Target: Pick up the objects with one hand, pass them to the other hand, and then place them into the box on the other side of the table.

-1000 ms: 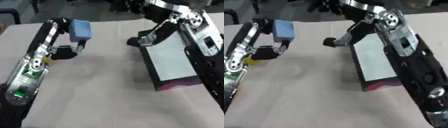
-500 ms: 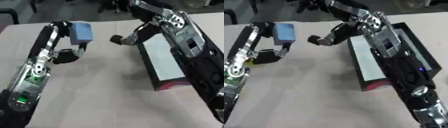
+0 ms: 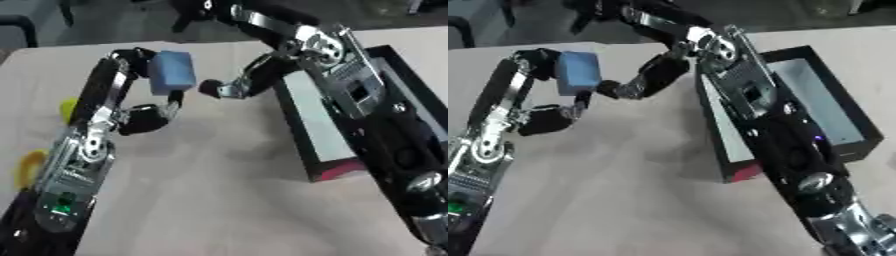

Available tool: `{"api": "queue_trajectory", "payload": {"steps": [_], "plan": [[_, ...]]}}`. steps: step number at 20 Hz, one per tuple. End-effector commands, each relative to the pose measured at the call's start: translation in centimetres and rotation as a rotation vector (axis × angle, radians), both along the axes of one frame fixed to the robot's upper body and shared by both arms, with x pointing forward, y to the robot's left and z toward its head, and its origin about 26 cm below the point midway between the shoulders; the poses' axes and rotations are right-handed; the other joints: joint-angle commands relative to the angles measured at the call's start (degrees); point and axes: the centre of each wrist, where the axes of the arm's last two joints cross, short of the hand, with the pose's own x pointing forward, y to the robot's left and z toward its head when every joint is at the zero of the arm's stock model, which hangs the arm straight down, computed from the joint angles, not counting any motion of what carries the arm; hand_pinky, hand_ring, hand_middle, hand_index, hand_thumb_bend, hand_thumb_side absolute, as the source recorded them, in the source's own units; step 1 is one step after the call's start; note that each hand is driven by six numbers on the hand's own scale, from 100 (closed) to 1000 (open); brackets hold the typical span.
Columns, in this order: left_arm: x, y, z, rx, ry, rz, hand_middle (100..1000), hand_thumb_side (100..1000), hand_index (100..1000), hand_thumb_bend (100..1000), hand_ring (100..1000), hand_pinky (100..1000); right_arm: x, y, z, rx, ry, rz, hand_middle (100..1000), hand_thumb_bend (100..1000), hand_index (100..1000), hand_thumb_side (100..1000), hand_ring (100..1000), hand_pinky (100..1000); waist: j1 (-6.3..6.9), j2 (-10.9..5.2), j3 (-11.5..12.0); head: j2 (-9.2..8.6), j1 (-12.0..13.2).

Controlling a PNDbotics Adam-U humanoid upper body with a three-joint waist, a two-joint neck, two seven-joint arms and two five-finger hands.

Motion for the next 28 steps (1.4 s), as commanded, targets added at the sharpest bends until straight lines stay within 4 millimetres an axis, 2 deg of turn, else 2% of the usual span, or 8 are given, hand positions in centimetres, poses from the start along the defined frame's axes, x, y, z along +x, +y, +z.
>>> {"api": "queue_trajectory", "payload": {"steps": [1,5,14,28], "plan": [[-0.3,-0.4,0.8,-0.014,-0.04,0.004,470,100,475,100,612,697,-0.3,0.6,1.0,-0.002,-0.061,0.0,764,361,954,100,1000,953,-0.74,-2.06,0.2,-0.35,-0.5],[-0.3,-0.9,0.6,-0.043,-0.023,0.035,428,100,445,100,581,676,-0.3,0.8,0.8,0.002,-0.124,-0.02,735,371,906,100,1000,938,-0.75,-2.12,0.3,-0.41,-1.1],[-0.6,-1.4,0.5,-0.1,0.031,0.008,410,100,434,100,570,677,-0.1,1.0,0.5,0.009,-0.215,-0.044,757,376,844,100,1000,918,-0.59,-2.23,0.5,-0.34,-1.8],[-1.2,-1.7,1.0,-0.1,-0.001,-0.009,412,100,438,100,568,674,0.8,1.0,-0.5,-0.027,-0.256,-0.082,745,382,848,100,1000,909,-0.69,-2.09,0.9,-0.34,-2.2]]}}
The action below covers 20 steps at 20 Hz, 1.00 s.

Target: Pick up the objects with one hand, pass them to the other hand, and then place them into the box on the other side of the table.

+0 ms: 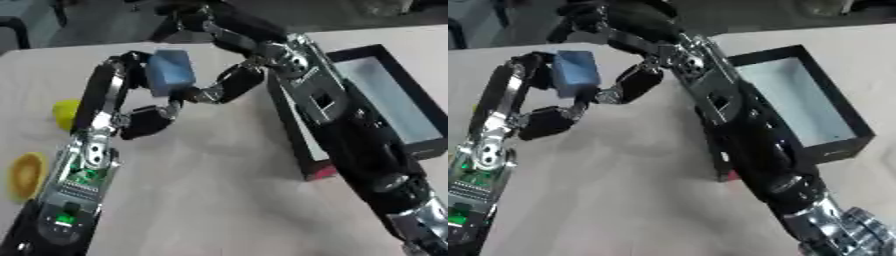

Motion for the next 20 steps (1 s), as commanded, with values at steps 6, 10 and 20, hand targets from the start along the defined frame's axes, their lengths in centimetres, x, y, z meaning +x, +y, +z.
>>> {"api": "queue_trajectory", "payload": {"steps": [6,10,20], "plan": [[-0.51,-0.23,0.92,0.007,-0.056,-0.01,413,100,439,100,568,674,0.23,0.19,0.62,-0.022,-0.027,-0.013,734,383,858,100,1000,910,-0.62,-2.03,0.2,-0.34,-0.5],[-0.63,-0.33,0.98,0.011,-0.064,-0.017,413,100,440,100,567,674,0.4,0.21,0.44,-0.023,-0.022,-0.026,722,383,858,100,1000,908,-0.62,-1.94,0.3,-0.41,-0.6],[-0.75,-0.54,0.89,0.026,-0.071,-0.031,414,100,441,100,567,674,0.58,0.12,0.39,0.013,0.022,-0.043,623,378,844,100,1000,890,-0.46,-1.86,0.1,-0.67,-0.8]]}}
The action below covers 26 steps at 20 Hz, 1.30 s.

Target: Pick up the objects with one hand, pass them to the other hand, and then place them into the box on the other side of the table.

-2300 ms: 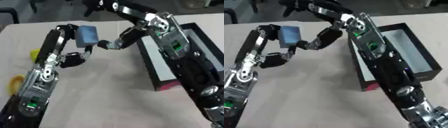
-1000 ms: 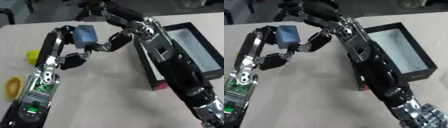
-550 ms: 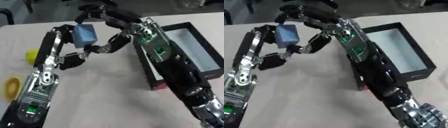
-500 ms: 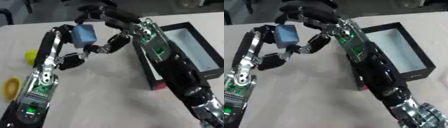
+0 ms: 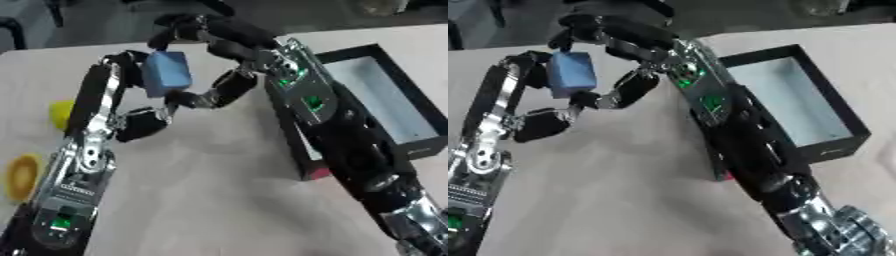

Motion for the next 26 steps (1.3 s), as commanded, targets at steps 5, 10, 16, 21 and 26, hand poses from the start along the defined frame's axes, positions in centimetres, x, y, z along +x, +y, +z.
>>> {"api": "queue_trajectory", "payload": {"steps": [5,10,16,21,26], "plan": [[-0.58,-0.56,0.97,-0.005,-0.041,-0.038,415,100,443,100,567,675,-0.07,0.11,1.06,0.042,0.024,0.001,559,372,821,100,1000,884,-0.34,-1.72,-0.1,-0.71,-0.5],[-0.65,-0.65,1.03,-0.011,-0.045,-0.046,418,100,447,100,569,676,-0.09,0.12,1.06,0.072,0.056,0.009,419,298,726,100,881,853,-0.29,-1.64,-0.1,-0.74,-0.7],[-0.74,-0.73,1.07,-0.021,-0.05,-0.06,421,100,450,100,571,674,-0.14,-0.02,1.09,0.109,0.097,0.031,357,251,671,101,855,834,-0.34,-1.7,0.0,-0.77,-0.7],[-0.77,-0.69,1.04,-0.029,-0.053,-0.064,429,100,461,100,574,674,-0.3,-0.16,1.29,0.132,0.119,0.044,331,253,657,132,846,828,-0.37,-1.73,0.0,-0.79,-0.7],[-0.79,-0.72,0.88,-0.031,-0.048,-0.079,460,100,508,150,587,679,-0.39,-0.27,1.4,0.155,0.141,0.059,278,282,633,145,826,824,-0.33,-1.75,-0.1,-0.83,-0.8]]}}
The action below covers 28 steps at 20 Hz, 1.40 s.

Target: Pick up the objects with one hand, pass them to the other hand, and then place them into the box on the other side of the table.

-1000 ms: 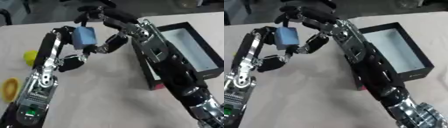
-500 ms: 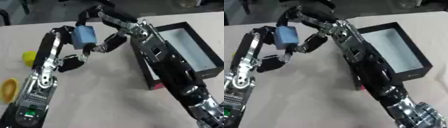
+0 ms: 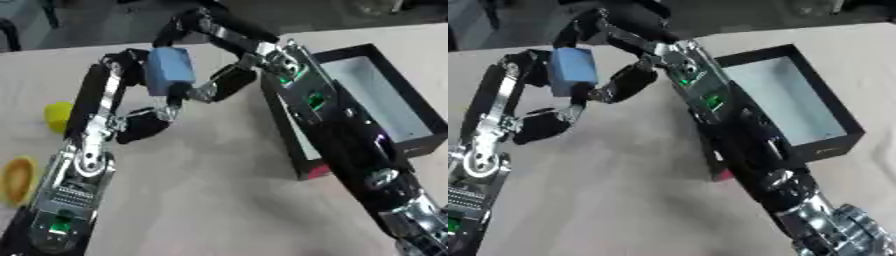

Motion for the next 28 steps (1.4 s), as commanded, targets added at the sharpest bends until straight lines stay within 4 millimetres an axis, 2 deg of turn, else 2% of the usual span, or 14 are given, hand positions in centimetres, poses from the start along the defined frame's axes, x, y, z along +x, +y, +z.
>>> {"api": "queue_trajectory", "payload": {"steps": [1,6,7,8,10,16,23,25,28], "plan": [[-0.4,-0.3,0.6,-0.002,-0.026,-0.035,461,100,511,151,588,680,-0.5,0.1,1.5,0.031,-0.023,0.023,277,282,633,145,826,824,-0.31,-1.75,0.0,-0.77,-0.2],[-0.4,-0.3,0.6,0.001,-0.025,-0.04,461,100,511,151,588,680,-0.6,0.0,1.6,0.035,-0.017,0.027,277,282,633,145,826,824,-0.3,-1.76,-0.1,-0.76,-0.3],[-0.4,-0.3,0.6,0.001,-0.025,-0.04,523,100,586,151,634,706,-0.6,0.0,1.6,0.035,-0.017,0.027,267,252,630,206,826,825,-0.3,-1.76,-0.1,-0.77,-0.3],[-0.3,-0.2,0.4,0.018,-0.023,-0.04,633,100,719,354,726,752,-0.6,-0.1,1.7,0.037,-0.017,0.027,261,294,630,153,823,824,-0.24,-1.8,-0.1,-0.76,-0.3],[-0.1,-0.1,-0.1,0.057,-0.013,-0.042,669,100,780,396,753,766,-0.6,-0.1,1.8,0.04,-0.014,0.03,259,295,633,154,827,824,-0.19,-1.86,-0.2,-0.71,-0.3],[0.0,0.4,-0.2,0.118,0.02,-0.059,694,100,805,450,768,773,-0.8,-0.3,2.0,0.045,-0.006,0.034,255,297,632,154,830,823,-0.15,-1.89,-0.3,-0.65,-0.4],[0.0,0.6,-0.2,0.152,0.03,-0.063,730,100,839,659,800,792,-0.8,-0.5,2.2,0.051,-0.003,0.026,250,305,627,157,834,821,-0.09,-1.92,-0.6,-0.68,-0.5],[0.0,0.6,-0.2,0.157,0.027,-0.058,734,100,843,692,804,796,-0.8,-0.6,2.1,0.052,-0.003,0.023,248,307,627,158,835,820,-0.08,-1.93,-0.7,-0.68,-0.5],[0.1,0.8,-0.3,0.162,0.032,-0.038,737,107,845,694,807,797,-0.8,-0.7,2.2,0.055,-0.004,0.02,247,308,626,158,834,819,-0.08,-1.99,-0.8,-0.71,-0.5]]}}
